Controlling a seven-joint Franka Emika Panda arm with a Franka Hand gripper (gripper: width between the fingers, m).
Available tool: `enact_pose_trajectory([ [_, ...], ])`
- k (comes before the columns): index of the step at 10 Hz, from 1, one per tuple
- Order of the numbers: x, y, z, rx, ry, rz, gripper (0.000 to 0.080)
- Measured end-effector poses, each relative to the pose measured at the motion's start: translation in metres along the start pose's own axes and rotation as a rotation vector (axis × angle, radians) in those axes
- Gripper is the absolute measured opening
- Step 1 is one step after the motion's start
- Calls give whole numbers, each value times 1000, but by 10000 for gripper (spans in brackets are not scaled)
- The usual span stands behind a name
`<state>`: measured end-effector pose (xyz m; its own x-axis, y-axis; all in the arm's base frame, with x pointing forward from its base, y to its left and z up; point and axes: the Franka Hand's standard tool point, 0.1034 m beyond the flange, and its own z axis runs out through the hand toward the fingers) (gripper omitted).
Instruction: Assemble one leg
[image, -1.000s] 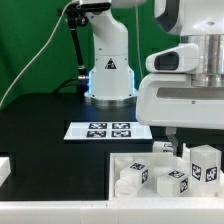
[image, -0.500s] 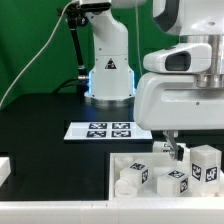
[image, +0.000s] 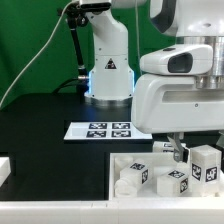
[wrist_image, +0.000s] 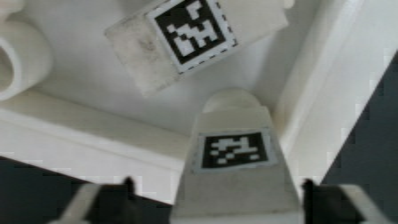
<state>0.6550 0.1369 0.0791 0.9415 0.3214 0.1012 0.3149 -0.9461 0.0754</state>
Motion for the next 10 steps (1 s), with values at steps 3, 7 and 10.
enact_pose_trajectory([
  [3, 1, -1, -1, 2, 2, 33, 289],
  [7, 1, -3, 0, 21, 3, 362, 289],
  [10, -2, -3, 0, 32, -6, 696, 289],
])
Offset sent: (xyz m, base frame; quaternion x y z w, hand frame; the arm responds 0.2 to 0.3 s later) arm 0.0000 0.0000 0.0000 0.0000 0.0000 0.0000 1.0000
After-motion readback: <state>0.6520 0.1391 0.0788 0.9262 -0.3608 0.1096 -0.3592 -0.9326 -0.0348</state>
